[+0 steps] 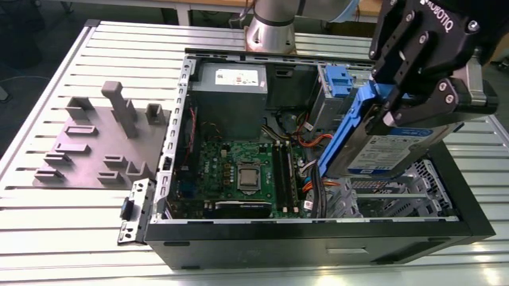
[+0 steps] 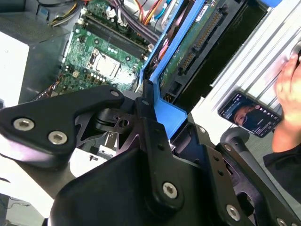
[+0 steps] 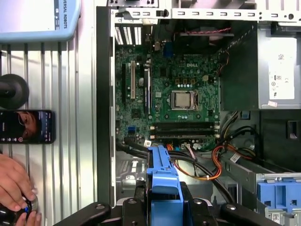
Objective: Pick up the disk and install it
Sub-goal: 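Insert the disk into the insertion slot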
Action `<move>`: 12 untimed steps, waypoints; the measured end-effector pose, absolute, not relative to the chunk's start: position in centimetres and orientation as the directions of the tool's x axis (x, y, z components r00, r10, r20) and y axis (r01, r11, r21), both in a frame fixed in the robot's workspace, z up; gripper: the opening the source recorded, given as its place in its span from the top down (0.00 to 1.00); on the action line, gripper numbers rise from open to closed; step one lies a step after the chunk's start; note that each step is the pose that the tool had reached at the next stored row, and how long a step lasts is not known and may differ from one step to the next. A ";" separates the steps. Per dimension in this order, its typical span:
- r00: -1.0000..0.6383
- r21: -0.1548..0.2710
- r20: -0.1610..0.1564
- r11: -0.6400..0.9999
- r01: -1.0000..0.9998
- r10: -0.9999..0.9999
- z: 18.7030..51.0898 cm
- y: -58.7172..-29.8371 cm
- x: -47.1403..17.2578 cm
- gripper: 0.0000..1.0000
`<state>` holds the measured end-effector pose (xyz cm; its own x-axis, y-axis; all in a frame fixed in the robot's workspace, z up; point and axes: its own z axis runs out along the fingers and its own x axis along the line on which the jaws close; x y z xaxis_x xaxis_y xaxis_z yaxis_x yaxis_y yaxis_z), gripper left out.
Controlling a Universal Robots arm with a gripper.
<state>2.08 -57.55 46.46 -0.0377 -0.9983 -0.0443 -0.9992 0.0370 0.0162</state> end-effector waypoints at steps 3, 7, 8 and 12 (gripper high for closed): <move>-0.038 0.016 -0.044 0.037 -0.999 -0.998 46.3 -57.6 2.8 0.64; -0.038 0.016 -0.044 0.037 -0.999 -0.998 46.2 -57.6 3.6 0.64; -0.038 0.016 -0.044 0.037 -0.999 -0.998 46.1 -57.6 3.8 0.64; -0.034 0.016 -0.044 0.034 -0.999 -0.998 45.9 -57.6 4.5 0.64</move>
